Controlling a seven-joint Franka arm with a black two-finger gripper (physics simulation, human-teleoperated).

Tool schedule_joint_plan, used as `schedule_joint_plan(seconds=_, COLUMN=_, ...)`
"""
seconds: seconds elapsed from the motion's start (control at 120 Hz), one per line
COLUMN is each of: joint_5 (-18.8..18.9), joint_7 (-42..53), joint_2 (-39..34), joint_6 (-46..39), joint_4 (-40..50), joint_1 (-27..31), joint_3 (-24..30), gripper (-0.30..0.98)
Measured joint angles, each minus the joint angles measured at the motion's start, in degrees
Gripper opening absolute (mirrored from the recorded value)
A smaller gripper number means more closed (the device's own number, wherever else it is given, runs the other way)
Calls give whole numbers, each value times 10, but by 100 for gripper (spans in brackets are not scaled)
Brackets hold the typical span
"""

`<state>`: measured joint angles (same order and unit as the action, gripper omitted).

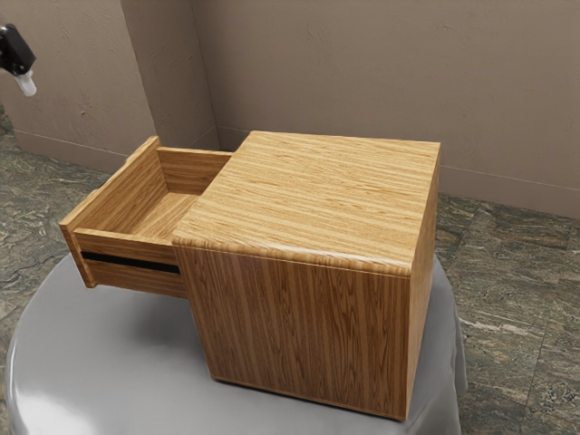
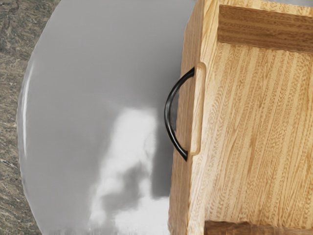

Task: Push the drawer handle with one arm to close the drawer

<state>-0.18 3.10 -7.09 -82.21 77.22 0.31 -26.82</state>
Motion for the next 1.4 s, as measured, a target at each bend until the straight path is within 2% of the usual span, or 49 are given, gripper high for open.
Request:
schedule_joint_plan(seconds=0.067, joint_5=16, joint_7=-2, joint_2=-100, joint_6=-27, joint_4=162, joint_1=-44, joint_3=47, gripper=66)
schedule_joint_plan(seconds=0.142, joint_5=44, joint_7=-7, joint_2=-179, joint_6=-51, joint_4=301, joint_1=-16, joint_3=60, gripper=66)
schedule_joint_plan(seconds=0.267, joint_5=81, joint_7=-12, joint_2=-212, joint_6=-77, joint_4=398, joint_1=6, joint_3=63, gripper=67)
schedule_joint_plan(seconds=0.333, joint_5=102, joint_7=-15, joint_2=-254, joint_6=-100, joint_4=462, joint_1=15, joint_3=61, gripper=67)
schedule_joint_plan(seconds=0.458, joint_5=134, joint_7=-20, joint_2=-295, joint_6=-137, joint_4=536, joint_1=51, joint_3=22, gripper=67)
schedule_joint_plan(seconds=0.583, joint_5=183, joint_7=-25, joint_2=-299, joint_6=-156, joint_4=545, joint_1=62, joint_3=14, gripper=67)
schedule_joint_plan(seconds=0.65, joint_5=213, joint_7=-28, joint_2=-292, joint_6=-163, joint_4=527, joint_1=35, joint_3=-16, gripper=67)
schedule_joint_plan(seconds=0.733, joint_5=248, joint_7=-20, joint_2=-241, joint_6=-183, joint_4=475, joint_1=-49, joint_3=-99, gripper=67)
schedule_joint_plan(seconds=0.817, joint_5=263, joint_7=-10, joint_2=-177, joint_6=-203, joint_4=418, joint_1=-172, joint_3=-204, gripper=67)
schedule_joint_plan(seconds=0.85, joint_5=266, joint_7=-7, joint_2=-164, joint_6=-212, joint_4=408, joint_1=-204, joint_3=-230, gripper=67)
schedule_joint_plan(seconds=0.925, joint_5=260, joint_7=0, joint_2=-149, joint_6=-227, joint_4=395, joint_1=-234, joint_3=-253, gripper=67)
schedule_joint_plan(seconds=1.05, joint_5=232, joint_7=11, joint_2=-145, joint_6=-243, joint_4=391, joint_1=-249, joint_3=-257, gripper=65)
schedule_joint_plan(seconds=1.192, joint_5=212, joint_7=21, joint_2=-177, joint_6=-238, joint_4=407, joint_1=-272, joint_3=-262, gripper=30)
schedule_joint_plan(seconds=1.308, joint_5=176, joint_7=30, joint_2=-184, joint_6=-205, joint_4=413, joint_1=-282, joint_3=-282, gripper=15)
schedule_joint_plan(seconds=1.4, joint_5=175, joint_7=65, joint_2=-181, joint_6=-194, joint_4=413, joint_1=-272, joint_3=-289, gripper=5)
